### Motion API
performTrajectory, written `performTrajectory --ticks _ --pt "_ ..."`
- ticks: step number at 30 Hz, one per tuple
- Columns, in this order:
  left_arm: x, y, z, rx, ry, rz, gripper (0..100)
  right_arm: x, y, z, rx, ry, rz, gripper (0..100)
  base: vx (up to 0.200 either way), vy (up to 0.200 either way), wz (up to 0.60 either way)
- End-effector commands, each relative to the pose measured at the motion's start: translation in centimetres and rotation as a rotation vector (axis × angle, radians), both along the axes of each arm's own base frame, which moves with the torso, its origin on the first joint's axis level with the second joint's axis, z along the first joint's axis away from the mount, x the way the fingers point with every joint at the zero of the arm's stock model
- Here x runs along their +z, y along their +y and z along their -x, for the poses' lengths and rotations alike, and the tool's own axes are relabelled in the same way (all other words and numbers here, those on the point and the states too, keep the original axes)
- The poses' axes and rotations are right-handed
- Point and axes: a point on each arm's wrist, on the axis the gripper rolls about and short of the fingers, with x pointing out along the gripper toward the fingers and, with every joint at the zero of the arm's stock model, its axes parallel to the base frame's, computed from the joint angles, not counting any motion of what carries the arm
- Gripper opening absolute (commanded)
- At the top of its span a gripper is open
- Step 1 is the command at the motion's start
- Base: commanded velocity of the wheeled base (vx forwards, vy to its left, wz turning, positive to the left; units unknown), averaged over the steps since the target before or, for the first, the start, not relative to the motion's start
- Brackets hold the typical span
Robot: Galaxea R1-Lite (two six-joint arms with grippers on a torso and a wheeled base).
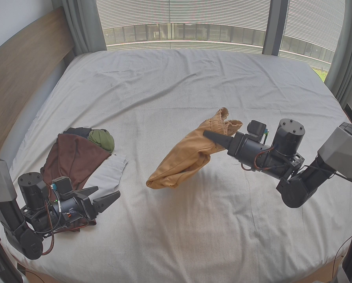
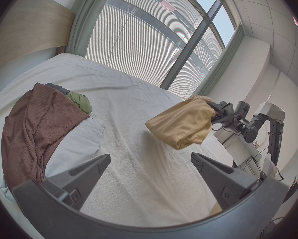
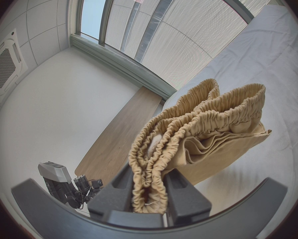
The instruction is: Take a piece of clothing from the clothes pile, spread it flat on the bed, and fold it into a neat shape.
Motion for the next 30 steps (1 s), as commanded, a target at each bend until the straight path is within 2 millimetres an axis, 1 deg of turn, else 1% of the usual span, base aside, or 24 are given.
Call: performTrajectory --ticks 1,2,3,6,8,9,12,30 --pt "-0.1 0.0 0.0 0.0 0.003 0.0 100 2.1 0.5 -0.8 0.002 -0.047 -0.022 0 0.0 0.0 0.0" --pt "-0.1 0.0 0.0 0.0 0.003 0.0 100 2.9 0.9 -1.5 0.002 -0.044 -0.021 0 0.0 0.0 0.0" --pt "-0.1 0.0 0.0 0.0 0.003 0.0 100 3.0 0.9 -1.6 0.002 -0.046 -0.021 0 0.0 0.0 0.0" --pt "-0.1 0.0 0.0 0.0 0.004 -0.001 100 4.2 1.2 -2.7 -0.004 -0.058 -0.027 0 0.0 0.0 0.0" --pt "-0.1 0.0 0.0 0.0 0.003 0.0 100 4.2 1.1 -2.8 -0.005 -0.058 -0.027 0 0.0 0.0 0.0" --pt "-0.1 0.0 0.0 0.0 0.003 0.0 100 4.0 1.2 -3.5 -0.012 -0.047 -0.022 0 0.0 0.0 0.0" --pt "-0.1 0.0 0.0 -0.002 0.006 -0.001 100 3.8 1.5 -4.5 -0.016 -0.049 -0.022 0 0.0 0.0 0.0" --pt "-0.2 0.0 0.2 -0.016 0.014 0.002 100 4.4 3.2 -8.2 -0.015 -0.052 -0.021 0 0.0 0.0 0.0"
